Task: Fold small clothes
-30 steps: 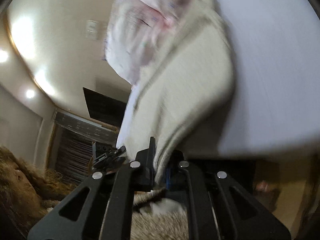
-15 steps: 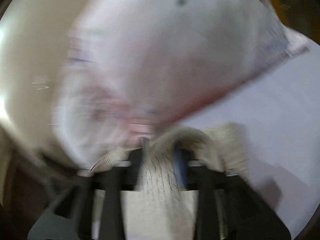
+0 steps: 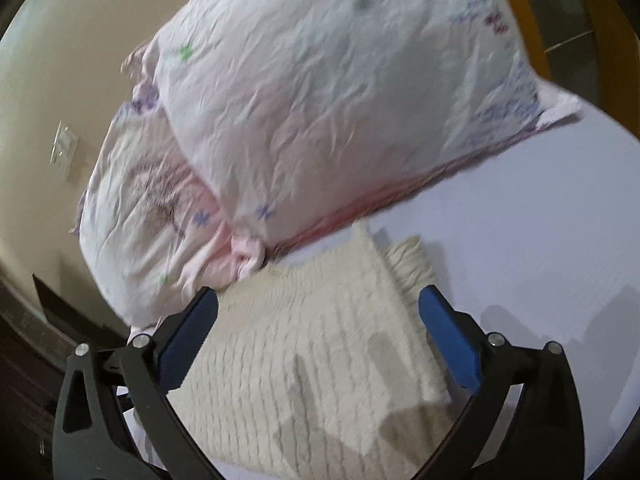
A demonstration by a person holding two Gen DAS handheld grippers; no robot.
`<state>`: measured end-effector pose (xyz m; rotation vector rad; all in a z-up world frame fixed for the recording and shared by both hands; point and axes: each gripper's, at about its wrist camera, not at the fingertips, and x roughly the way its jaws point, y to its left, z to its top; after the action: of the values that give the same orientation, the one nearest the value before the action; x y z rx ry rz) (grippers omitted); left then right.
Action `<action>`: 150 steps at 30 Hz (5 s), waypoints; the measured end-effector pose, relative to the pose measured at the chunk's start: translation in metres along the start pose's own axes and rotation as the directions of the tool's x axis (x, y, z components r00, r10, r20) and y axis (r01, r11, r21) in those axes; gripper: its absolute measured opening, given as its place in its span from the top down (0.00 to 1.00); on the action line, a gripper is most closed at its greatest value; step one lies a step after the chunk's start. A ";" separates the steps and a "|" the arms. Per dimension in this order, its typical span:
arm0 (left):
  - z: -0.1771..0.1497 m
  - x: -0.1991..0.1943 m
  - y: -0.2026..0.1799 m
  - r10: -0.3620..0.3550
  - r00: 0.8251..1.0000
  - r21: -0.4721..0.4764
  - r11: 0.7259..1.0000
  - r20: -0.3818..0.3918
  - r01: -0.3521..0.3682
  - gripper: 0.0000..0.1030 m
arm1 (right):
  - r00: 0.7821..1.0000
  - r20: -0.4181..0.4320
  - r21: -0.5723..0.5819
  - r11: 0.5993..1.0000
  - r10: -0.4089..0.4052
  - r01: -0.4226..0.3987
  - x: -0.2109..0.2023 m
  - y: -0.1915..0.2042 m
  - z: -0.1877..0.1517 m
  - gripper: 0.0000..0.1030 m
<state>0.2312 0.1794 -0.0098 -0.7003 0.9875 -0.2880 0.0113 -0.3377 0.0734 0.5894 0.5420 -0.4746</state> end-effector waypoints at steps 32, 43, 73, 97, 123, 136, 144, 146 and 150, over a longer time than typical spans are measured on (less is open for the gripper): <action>-0.063 0.075 -0.210 -0.368 0.917 0.223 0.891 -0.154 0.395 0.30 | 0.979 -0.175 0.128 0.988 0.103 -0.081 -0.030 -0.083 0.004 0.02; -0.081 0.119 -0.174 -0.196 0.948 0.225 0.941 -0.251 0.254 0.22 | 0.927 -0.335 0.152 0.981 0.167 -0.122 0.044 -0.066 -0.001 0.02; -0.141 -0.027 -0.138 0.160 0.931 0.520 0.792 0.329 -0.320 0.05 | 0.978 -0.207 -0.189 0.980 0.026 -0.066 0.065 0.073 -0.049 0.76; -0.191 0.023 -0.139 0.440 0.870 0.562 0.671 0.223 -0.483 0.01 | 0.947 -0.097 -0.416 0.877 -0.307 0.241 -0.017 0.068 -0.174 0.02; -0.187 0.023 -0.134 0.411 0.893 0.556 0.706 0.183 -0.439 0.01 | 0.914 -0.119 -0.526 0.805 -0.389 0.274 0.002 0.083 -0.187 0.02; -0.187 0.023 -0.135 0.411 0.893 0.556 0.706 0.182 -0.438 0.01 | 0.914 -0.118 -0.525 0.805 -0.389 0.275 0.002 0.084 -0.187 0.02; -0.187 0.022 -0.135 0.411 0.893 0.556 0.706 0.182 -0.438 0.01 | 0.914 -0.118 -0.525 0.805 -0.389 0.275 0.002 0.084 -0.187 0.02; -0.187 0.022 -0.135 0.411 0.893 0.556 0.706 0.183 -0.439 0.01 | 0.914 -0.118 -0.525 0.805 -0.389 0.275 0.002 0.084 -0.187 0.02; -0.187 0.022 -0.134 0.410 0.893 0.557 0.706 0.183 -0.438 0.01 | 0.914 -0.118 -0.525 0.805 -0.389 0.275 0.002 0.084 -0.187 0.02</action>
<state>0.0975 -0.0092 -0.0030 0.1034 0.9183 -0.1504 -0.0034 -0.1592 -0.0259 0.0366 0.9581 -0.5786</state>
